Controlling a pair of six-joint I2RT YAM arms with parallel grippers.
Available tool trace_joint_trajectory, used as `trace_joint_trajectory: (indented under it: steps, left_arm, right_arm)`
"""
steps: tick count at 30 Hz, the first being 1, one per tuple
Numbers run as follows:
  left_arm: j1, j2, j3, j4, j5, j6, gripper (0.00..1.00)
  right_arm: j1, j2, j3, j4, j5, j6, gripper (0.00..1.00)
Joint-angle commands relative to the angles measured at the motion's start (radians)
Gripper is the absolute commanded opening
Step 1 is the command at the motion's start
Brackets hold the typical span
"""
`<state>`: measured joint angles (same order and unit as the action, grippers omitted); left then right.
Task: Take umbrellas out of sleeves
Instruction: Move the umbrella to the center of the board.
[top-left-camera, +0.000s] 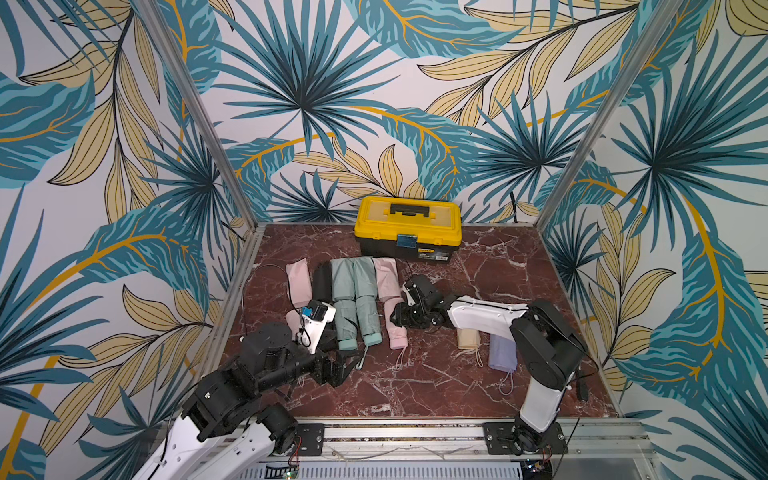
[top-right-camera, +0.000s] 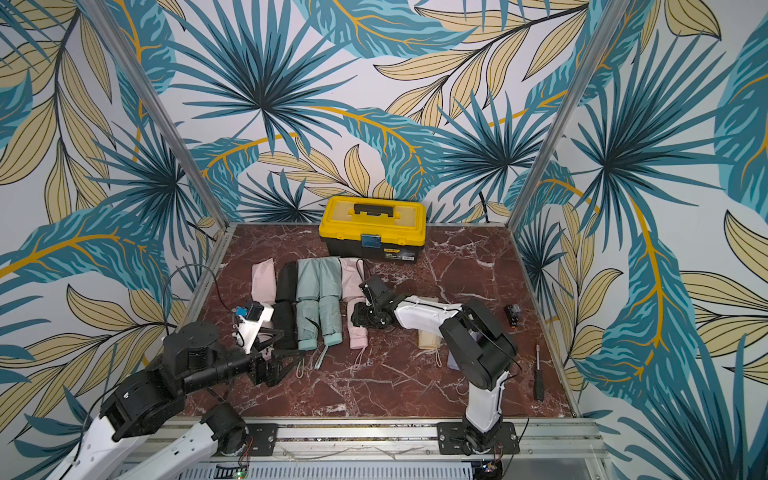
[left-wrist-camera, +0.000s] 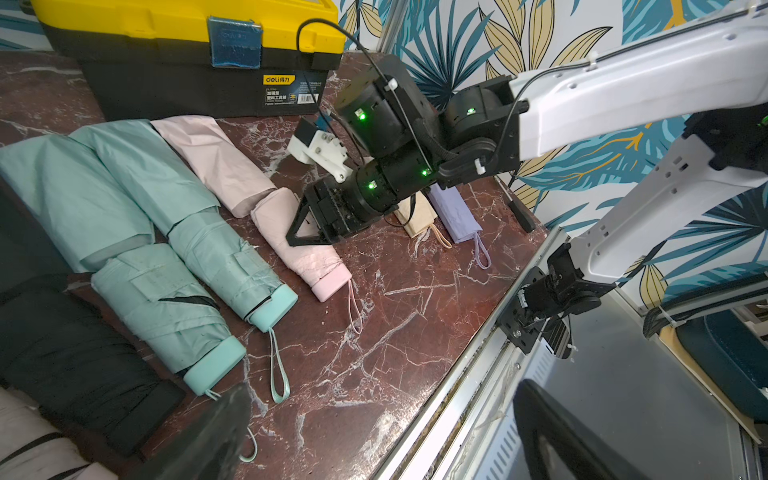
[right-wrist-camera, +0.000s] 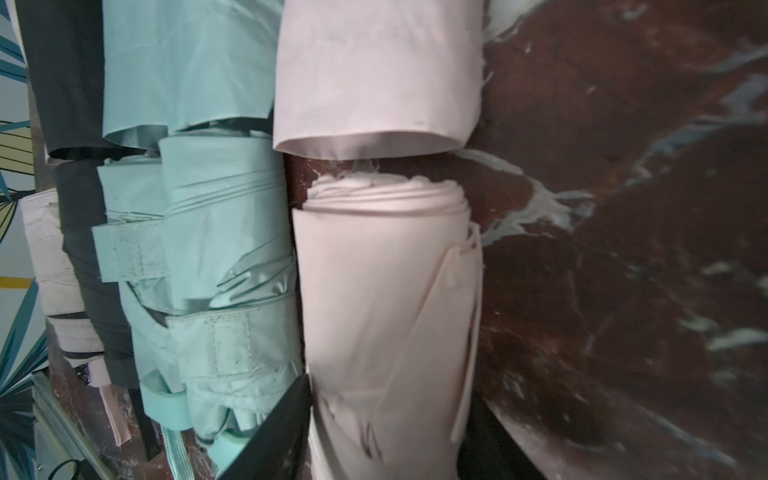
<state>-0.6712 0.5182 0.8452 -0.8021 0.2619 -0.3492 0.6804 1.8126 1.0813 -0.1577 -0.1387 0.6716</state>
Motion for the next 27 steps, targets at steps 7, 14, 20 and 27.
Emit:
trace_joint_trajectory:
  steps: [7,14,20,27]
  left_arm:
    - [0.005,-0.003,0.015,-0.006,-0.005,0.000,1.00]
    - [0.007,-0.001,0.017,-0.006,0.000,0.002,1.00]
    - [0.007,-0.006,0.014,-0.006,0.008,0.001,1.00]
    - [0.007,0.002,0.013,-0.006,-0.007,0.000,1.00]
  right_arm:
    - [0.002,-0.178,-0.063,-0.126,0.072,-0.030,0.60]
    - [0.004,-0.183,-0.067,-0.191,0.059,0.063,0.61]
    - [0.004,-0.174,-0.057,-0.234,0.049,0.086,0.65]
    - [0.004,-0.119,-0.026,-0.216,0.047,0.036,0.66]
